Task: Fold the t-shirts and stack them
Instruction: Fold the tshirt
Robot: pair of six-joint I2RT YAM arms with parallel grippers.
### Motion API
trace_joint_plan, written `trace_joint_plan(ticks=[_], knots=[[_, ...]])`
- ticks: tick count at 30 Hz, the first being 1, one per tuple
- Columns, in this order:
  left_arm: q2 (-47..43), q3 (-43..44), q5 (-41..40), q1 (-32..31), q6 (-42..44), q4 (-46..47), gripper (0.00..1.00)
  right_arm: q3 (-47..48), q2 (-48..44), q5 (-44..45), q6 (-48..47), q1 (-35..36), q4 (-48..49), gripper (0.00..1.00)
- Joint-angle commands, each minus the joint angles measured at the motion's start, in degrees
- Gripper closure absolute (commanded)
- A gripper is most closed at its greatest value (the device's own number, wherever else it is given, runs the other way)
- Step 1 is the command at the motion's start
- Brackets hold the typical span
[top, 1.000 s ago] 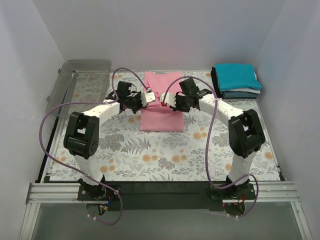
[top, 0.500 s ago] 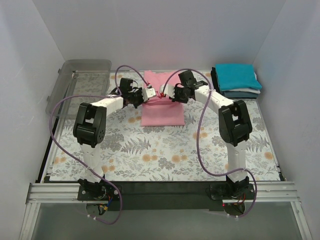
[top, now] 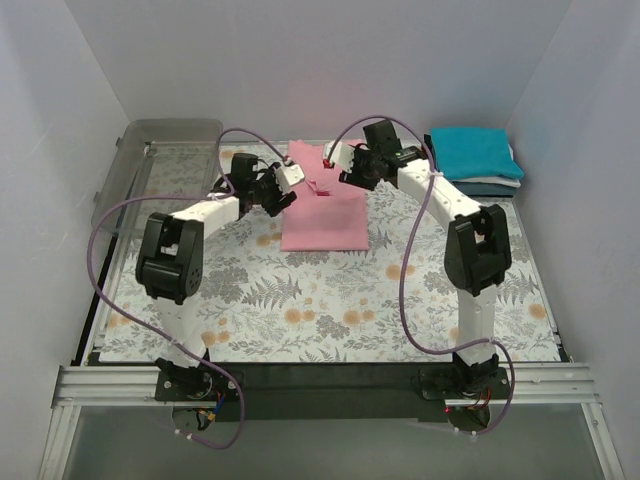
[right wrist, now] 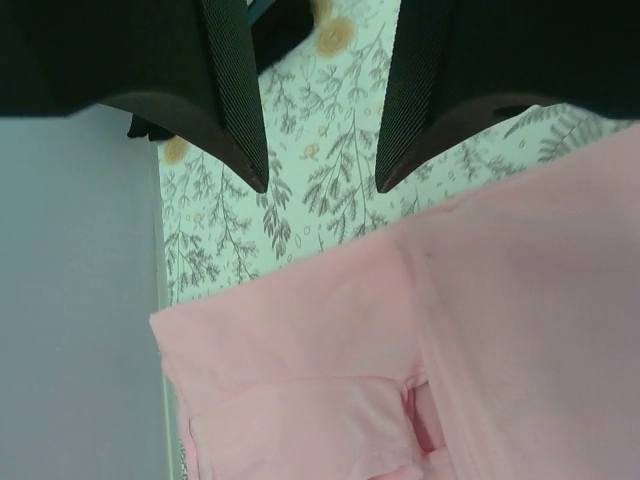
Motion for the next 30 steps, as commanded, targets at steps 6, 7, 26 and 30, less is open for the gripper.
trace_joint_plan(ticks=[6, 7, 26, 30], knots=[[-20.3, -14.4, 9.8, 0.1, -5.2, -4.9, 0.59, -14.2, -15.3, -6.9, 10.4, 0.9, -4.1, 0.64], [-20.8, -15.8, 9.9, -0.2, -6.9, -5.0, 0.62, -14.8, -15.0, -7.6, 11.9, 1.1, -4.0, 0.66], [-5.5, -13.2, -1.3, -4.8, -13.2, -3.5, 0.69, -14.2, 1.6, -8.9, 26.2, 1.1, -4.4, 0.86], [-10.2, -19.8, -1.6, -7.7, -7.6, -4.9, 0.73, -21.8, -1.0, -10.2, 26.4, 1.2, -4.0, 0.9]])
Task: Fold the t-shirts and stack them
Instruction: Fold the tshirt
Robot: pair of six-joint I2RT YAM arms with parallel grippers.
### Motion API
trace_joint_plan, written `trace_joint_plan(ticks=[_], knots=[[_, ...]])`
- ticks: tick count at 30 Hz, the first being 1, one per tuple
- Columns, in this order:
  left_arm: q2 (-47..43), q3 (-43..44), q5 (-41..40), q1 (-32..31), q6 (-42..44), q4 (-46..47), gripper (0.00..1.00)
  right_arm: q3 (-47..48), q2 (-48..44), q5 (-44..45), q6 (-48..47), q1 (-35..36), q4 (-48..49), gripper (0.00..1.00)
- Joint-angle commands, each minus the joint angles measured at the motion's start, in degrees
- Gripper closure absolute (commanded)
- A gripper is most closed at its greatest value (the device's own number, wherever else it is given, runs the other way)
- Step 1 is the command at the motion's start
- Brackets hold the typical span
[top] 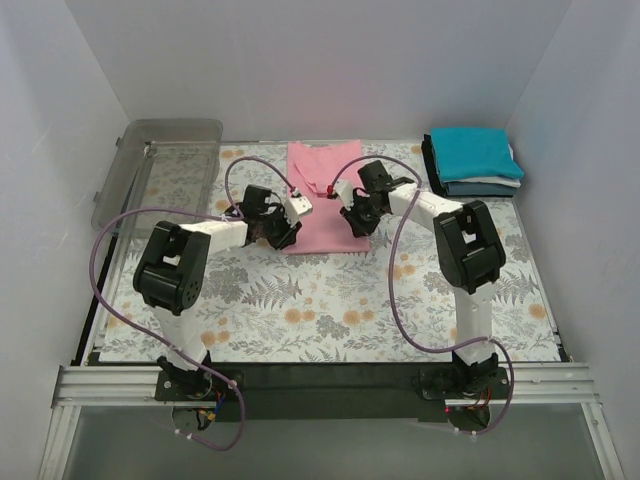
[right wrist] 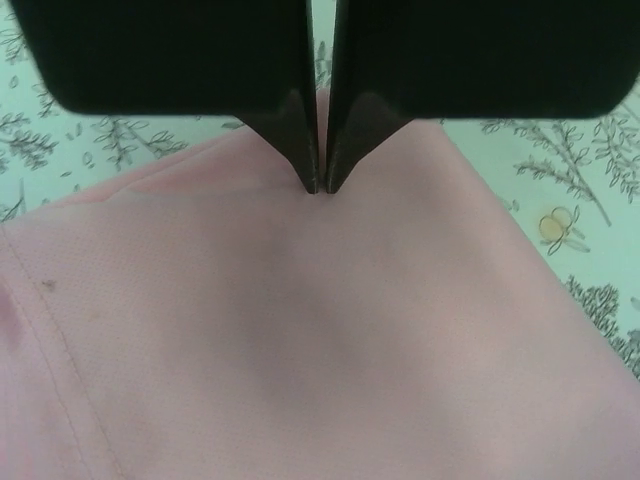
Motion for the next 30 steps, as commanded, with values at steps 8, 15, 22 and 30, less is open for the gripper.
trace_joint_plan(ticks=[8, 15, 22, 30], knots=[[-16.6, -17.9, -1.8, -6.0, 6.1, -8.4, 0.75, -21.8, -16.0, -1.8, 3.0, 4.9, -0.3, 0.93], [-36.0, -20.8, 3.6, -6.4, 5.4, -19.7, 0.7, -29.8, -32.9, -0.1, 1.5, 7.1, -3.2, 0.82], [-45.9, -24.8, 5.9, -7.4, 10.3, -22.2, 0.58, -35.0, -43.3, 6.3, -3.3, 12.7, -3.9, 0.69], [-44.8, -31.4, 5.7, -7.4, 17.6, -9.9, 0.47, -40.8, -40.6, 14.8, -2.8, 20.0, 3.8, 0.45]])
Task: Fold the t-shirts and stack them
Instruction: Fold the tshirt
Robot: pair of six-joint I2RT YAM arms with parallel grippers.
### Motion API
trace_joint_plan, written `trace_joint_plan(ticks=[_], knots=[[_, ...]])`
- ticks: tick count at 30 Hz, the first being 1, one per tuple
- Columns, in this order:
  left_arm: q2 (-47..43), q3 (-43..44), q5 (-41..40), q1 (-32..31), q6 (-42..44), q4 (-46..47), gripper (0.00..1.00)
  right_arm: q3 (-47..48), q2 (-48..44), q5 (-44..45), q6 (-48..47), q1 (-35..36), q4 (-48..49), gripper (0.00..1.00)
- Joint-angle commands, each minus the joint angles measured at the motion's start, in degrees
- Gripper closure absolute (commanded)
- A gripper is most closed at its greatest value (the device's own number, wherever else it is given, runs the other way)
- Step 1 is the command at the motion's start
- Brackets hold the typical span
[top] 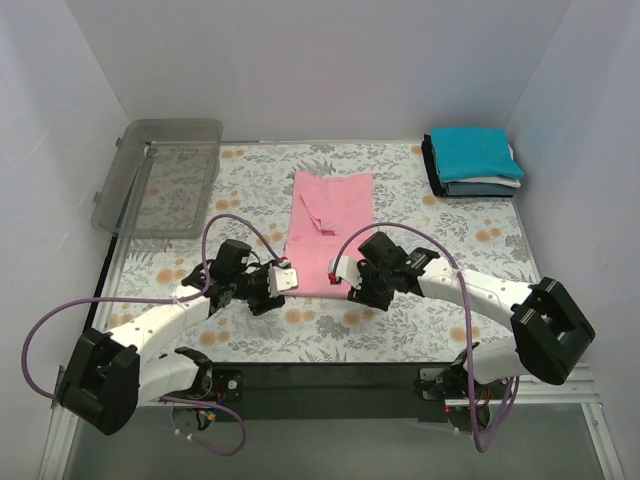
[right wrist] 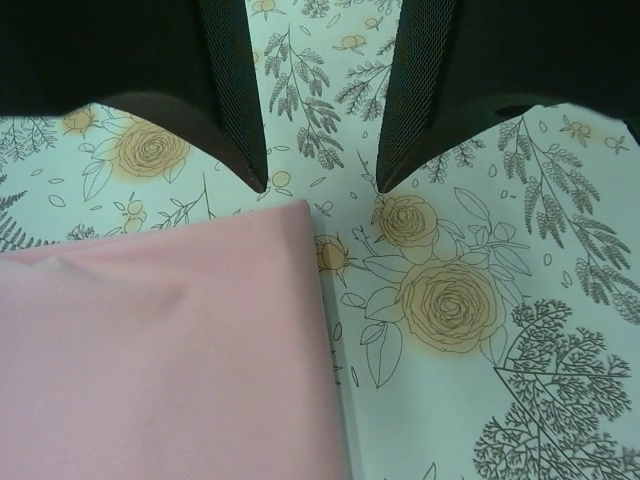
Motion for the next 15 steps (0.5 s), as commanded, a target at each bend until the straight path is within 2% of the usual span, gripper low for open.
trace_joint_plan(ticks=[1, 13, 15], knots=[[-0.8, -2.4, 1.8, -0.1, 6.4, 6.6, 0.47, -1.7, 1.4, 5.3, -1.3, 1.5, 5.4, 0.45], [7.9, -4.2, 2.8, -0.2, 10.7, 14.8, 0.48, -5.7, 5.7, 6.8, -2.9, 2.0, 12.0, 0.55], [10.1, -4.2, 2.1, -0.2, 11.6, 15.3, 0.49, -5.8, 6.7, 6.8, -2.8, 2.0, 12.3, 0.61]])
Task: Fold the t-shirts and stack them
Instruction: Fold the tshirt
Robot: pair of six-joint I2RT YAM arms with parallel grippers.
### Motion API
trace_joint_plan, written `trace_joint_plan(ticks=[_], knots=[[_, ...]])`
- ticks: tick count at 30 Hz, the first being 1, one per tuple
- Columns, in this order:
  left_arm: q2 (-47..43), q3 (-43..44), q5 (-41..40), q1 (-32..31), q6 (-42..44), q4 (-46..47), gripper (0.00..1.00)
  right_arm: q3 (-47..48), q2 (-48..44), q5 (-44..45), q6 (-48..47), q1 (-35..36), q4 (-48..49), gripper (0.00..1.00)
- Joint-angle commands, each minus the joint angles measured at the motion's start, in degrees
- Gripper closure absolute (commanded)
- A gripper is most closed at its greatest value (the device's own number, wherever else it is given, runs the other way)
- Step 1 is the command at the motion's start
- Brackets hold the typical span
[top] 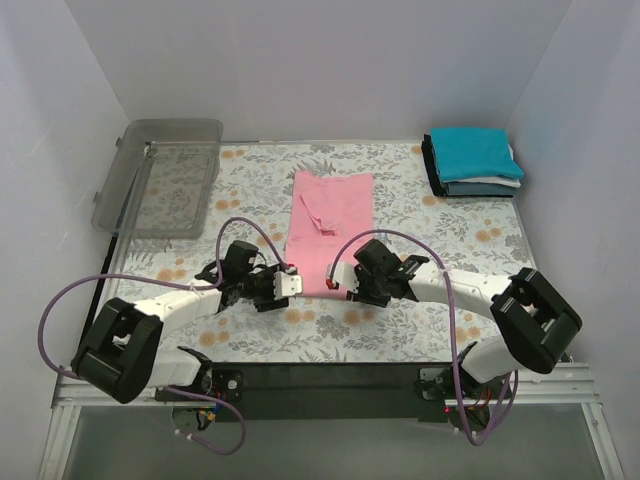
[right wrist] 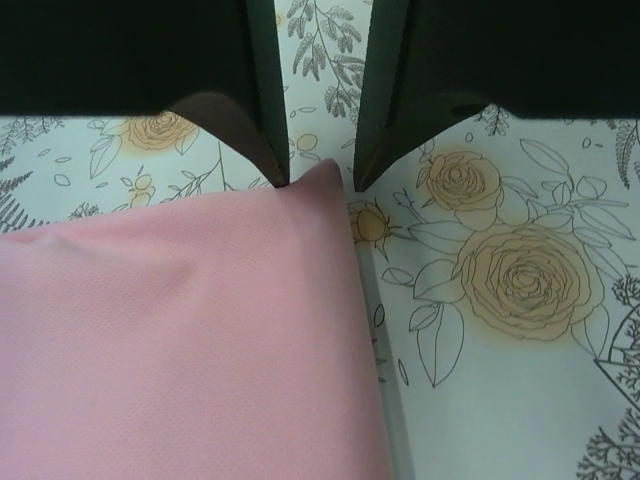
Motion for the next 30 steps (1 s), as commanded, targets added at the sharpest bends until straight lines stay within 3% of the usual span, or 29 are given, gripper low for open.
trace_joint_plan(ticks=[1, 4, 6, 10, 11, 14, 25, 30], knots=[[2.1, -0.5, -0.7, -0.2, 3.0, 2.9, 0.5, -0.9, 1.9, 0.6, -0.4, 0.4, 2.9, 0.63], [3.0, -0.8, -1.7, -0.2, 3.5, 2.9, 0.58, -1.5, 2.3, 0.7, -0.4, 0.4, 3.2, 0.8], [2.7, -0.7, -1.7, -0.2, 3.7, 2.6, 0.65, -1.5, 2.1, 0.7, -0.2, 0.4, 3.2, 0.98], [2.3, 0.7, -2.4, -0.2, 2.3, 1.3, 0.84, -0.5, 0.8, 0.7, 0.1, 0.4, 1.6, 0.99], [2.2, 1.3, -2.8, -0.2, 1.6, 0.7, 0.93, -0.2, 0.3, 0.7, 0.3, 0.4, 1.1, 0.99], [0.8, 4.9, -3.1, -0.2, -1.2, -2.5, 1.0, 1.9, -3.2, 0.3, 0.5, 0.3, -1.1, 0.99], [-4.0, 13.3, 0.3, -0.2, -2.4, -16.1, 1.0, 8.9, -9.6, -2.1, 0.3, -1.0, -9.7, 0.99], [-9.7, 12.8, 3.6, -0.5, -0.5, -25.1, 1.0, 8.3, -12.5, -12.0, -0.7, -0.9, -18.4, 0.99]])
